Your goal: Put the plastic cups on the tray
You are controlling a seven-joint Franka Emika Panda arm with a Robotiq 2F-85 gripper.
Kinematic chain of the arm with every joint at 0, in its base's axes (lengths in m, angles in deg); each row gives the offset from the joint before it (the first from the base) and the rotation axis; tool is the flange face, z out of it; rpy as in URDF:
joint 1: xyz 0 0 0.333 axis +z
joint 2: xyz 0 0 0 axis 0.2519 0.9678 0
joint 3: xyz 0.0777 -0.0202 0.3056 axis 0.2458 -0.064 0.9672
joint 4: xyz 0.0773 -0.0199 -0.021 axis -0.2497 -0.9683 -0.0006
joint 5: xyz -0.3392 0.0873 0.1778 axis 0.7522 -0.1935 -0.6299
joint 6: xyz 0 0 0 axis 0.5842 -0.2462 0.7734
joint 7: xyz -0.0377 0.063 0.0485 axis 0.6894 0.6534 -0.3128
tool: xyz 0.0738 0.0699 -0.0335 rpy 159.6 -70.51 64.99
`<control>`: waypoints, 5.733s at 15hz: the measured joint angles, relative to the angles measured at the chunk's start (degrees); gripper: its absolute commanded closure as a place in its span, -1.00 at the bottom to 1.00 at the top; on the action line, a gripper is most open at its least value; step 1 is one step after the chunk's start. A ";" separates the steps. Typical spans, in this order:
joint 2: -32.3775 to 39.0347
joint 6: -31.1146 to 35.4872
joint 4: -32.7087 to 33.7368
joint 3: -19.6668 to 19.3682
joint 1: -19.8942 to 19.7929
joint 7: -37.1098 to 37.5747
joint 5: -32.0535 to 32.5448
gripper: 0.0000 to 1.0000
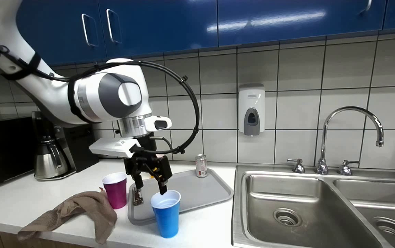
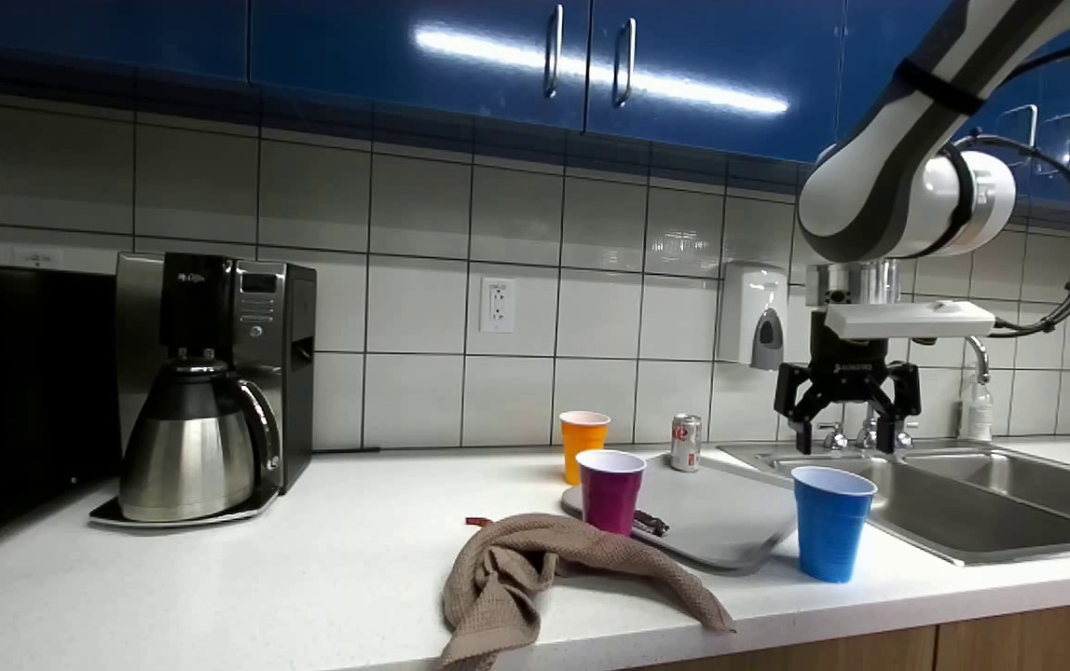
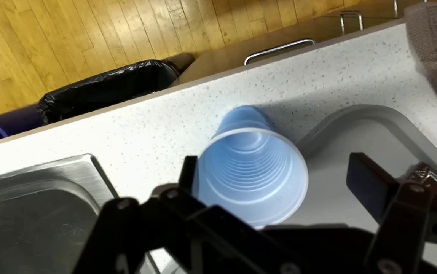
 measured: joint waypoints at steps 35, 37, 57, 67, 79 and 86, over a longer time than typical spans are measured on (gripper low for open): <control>18.53 8.39 8.27 1.46 1.89 15.84 9.29 1.00; 18.51 8.20 8.26 1.40 1.92 15.82 9.29 0.98; 12.70 3.81 10.42 2.20 3.47 12.92 8.95 0.98; 18.54 3.89 14.75 4.42 7.33 18.70 8.96 0.98; 25.59 3.99 20.21 3.47 9.21 21.86 9.00 0.98; 28.01 4.02 22.44 1.96 10.16 22.15 9.01 0.78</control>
